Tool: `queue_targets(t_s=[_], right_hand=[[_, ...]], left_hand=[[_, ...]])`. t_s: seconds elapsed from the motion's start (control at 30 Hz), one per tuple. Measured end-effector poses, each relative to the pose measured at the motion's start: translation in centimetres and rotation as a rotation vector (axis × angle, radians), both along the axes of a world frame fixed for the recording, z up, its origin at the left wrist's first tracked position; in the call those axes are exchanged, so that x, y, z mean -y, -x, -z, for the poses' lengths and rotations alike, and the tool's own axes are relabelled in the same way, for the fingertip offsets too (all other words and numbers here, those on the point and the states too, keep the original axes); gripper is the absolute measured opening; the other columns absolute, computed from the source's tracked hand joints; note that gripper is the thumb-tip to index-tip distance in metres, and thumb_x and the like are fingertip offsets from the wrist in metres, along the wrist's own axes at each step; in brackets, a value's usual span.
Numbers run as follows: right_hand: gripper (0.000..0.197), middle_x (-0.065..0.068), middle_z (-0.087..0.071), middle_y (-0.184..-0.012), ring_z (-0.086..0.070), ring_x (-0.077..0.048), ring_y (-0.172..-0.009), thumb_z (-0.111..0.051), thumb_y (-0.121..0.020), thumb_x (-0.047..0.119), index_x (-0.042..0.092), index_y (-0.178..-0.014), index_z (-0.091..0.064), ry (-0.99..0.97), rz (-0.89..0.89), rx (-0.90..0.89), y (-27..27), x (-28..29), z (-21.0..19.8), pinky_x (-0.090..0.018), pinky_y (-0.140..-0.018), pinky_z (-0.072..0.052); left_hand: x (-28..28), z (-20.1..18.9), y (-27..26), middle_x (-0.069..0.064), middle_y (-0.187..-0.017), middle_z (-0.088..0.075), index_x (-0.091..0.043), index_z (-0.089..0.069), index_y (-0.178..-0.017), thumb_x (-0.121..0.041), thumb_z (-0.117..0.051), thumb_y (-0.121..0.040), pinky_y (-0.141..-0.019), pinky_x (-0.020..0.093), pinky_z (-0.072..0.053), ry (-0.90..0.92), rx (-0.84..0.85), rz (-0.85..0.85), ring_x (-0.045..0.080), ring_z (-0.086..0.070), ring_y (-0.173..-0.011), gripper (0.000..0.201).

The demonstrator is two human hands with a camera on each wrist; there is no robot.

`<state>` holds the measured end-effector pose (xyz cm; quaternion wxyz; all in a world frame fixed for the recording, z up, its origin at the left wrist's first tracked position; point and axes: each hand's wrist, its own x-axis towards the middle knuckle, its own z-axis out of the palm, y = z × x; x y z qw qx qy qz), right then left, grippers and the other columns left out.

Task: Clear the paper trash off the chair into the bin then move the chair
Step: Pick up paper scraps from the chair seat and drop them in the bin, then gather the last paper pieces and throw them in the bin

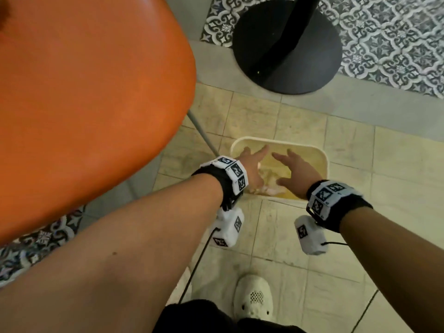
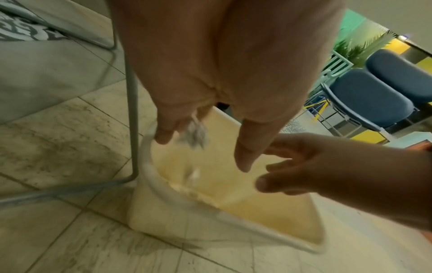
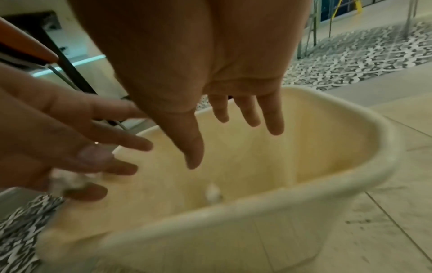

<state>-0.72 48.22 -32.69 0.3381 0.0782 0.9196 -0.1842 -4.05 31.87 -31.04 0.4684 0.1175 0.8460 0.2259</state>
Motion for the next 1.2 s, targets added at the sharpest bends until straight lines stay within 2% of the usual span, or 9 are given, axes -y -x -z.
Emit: queue_targets(t_s=[0.17, 0.23, 0.37, 0.5, 0.63, 0.73, 0.83, 1.0, 1.2], right_hand=[[0.028, 0.003, -0.064, -0.124, -0.061, -0.017, -0.101, -0.061, -0.086, 0.022, 0.027, -0.114, -0.062, 0.171, 0.09, -0.25, 0.6, 1.3, -5.9, -0.029, -0.082, -0.045], [0.021, 0.005, -0.068, -0.111, -0.061, -0.014, -0.091, -0.058, -0.086, 0.022, 0.027, -0.106, -0.064, 0.248, 0.09, -0.363, 1.9, 3.8, -11.0, -0.029, -0.079, -0.046], [0.015, 0.009, -0.068, -0.092, -0.063, -0.014, -0.086, -0.054, -0.085, 0.016, 0.026, -0.09, -0.063, 0.366, 0.019, -0.527, 5.8, 9.7, -24.3, -0.035, -0.077, -0.051], [0.02, 0.006, -0.069, -0.101, -0.063, -0.015, -0.092, -0.052, -0.085, 0.011, 0.02, -0.099, -0.064, 0.515, -0.192, -0.537, 11.9, 18.6, -33.1, -0.033, -0.083, -0.049], [0.041, 0.0, -0.053, -0.136, -0.048, -0.021, -0.124, -0.054, -0.087, 0.019, 0.024, -0.128, -0.051, 0.312, -0.601, -0.395, 19.8, 29.5, -32.4, -0.029, -0.099, -0.035], [0.059, -0.006, -0.039, -0.148, -0.04, -0.029, -0.131, -0.057, -0.085, 0.019, 0.025, -0.14, -0.038, 0.189, -0.781, -0.382, 26.5, 36.9, -29.4, -0.037, -0.106, -0.033], [0.074, -0.006, -0.016, -0.159, -0.023, -0.035, -0.14, -0.062, -0.081, 0.028, 0.031, -0.146, -0.025, 0.145, -0.805, -0.384, 31.5, 42.4, -26.6, -0.046, -0.114, -0.027], [0.099, 0.001, 0.013, -0.16, 0.006, -0.045, -0.143, -0.066, -0.065, 0.067, 0.048, -0.145, -0.011, 0.112, -0.772, -0.294, 34.7, 47.9, -24.0, -0.061, -0.115, -0.011], [0.072, -0.005, -0.027, -0.143, -0.022, -0.039, -0.129, -0.071, -0.065, 0.056, 0.035, -0.126, -0.041, -0.007, -0.768, -0.314, 35.2, 50.0, -22.3, -0.051, -0.098, -0.039]], left_hand=[[1.1, -5.5, 0.8, 0.01, -0.148, -0.038, -0.022, -0.037, -0.141, -0.021, -0.062, -0.087, -0.104, 0.04, -0.042, -0.146, -0.159, -0.261, 0.03, -0.046, -0.13, 0.06], [1.9, -10.7, 1.5, 0.013, -0.131, -0.054, -0.014, -0.053, -0.127, -0.014, -0.06, -0.086, -0.094, 0.037, -0.047, -0.21, -0.27, -0.323, 0.031, -0.057, -0.114, 0.042], [6.9, -23.5, 3.1, 0.009, -0.113, -0.063, -0.012, -0.053, -0.118, -0.014, -0.059, -0.085, -0.08, 0.031, -0.046, -0.254, -0.39, -0.432, 0.026, -0.061, -0.1, 0.034], [18.0, -32.7, 6.0, 0.002, -0.106, -0.061, -0.018, -0.052, -0.117, -0.024, -0.065, -0.083, -0.079, 0.034, -0.048, -0.251, -0.472, -0.686, 0.023, -0.062, -0.091, 0.037], [28.0, -31.7, 9.6, 0.008, -0.124, -0.053, -0.017, -0.046, -0.128, -0.036, -0.076, -0.072, -0.098, 0.039, -0.043, -0.024, -0.664, -0.946, 0.026, -0.052, -0.115, 0.066], [31.5, -26.9, 12.0, 0.01, -0.152, -0.025, -0.029, -0.027, -0.144, -0.045, -0.074, -0.071, -0.113, 0.043, -0.027, 0.099, -0.547, -0.885, 0.032, -0.026, -0.14, 0.088], [33.1, -22.2, 13.2, 0.0, -0.161, 0.007, -0.043, -0.016, -0.144, -0.055, -0.07, -0.07, -0.115, 0.052, -0.024, 0.262, -0.474, -0.712, 0.04, -0.007, -0.144, 0.093], [34.8, -20.7, 14.6, 0.009, -0.148, -0.018, -0.035, -0.037, -0.13, -0.044, -0.068, -0.073, -0.098, 0.042, -0.042, 0.216, -0.613, -0.679, 0.036, -0.032, -0.12, 0.066], [38.6, -22.6, 16.8, 0.004, -0.126, -0.035, -0.031, -0.052, -0.12, -0.039, -0.065, -0.076, -0.095, 0.034, -0.044, 0.099, -0.438, -0.79, 0.03, -0.048, -0.112, 0.047]])
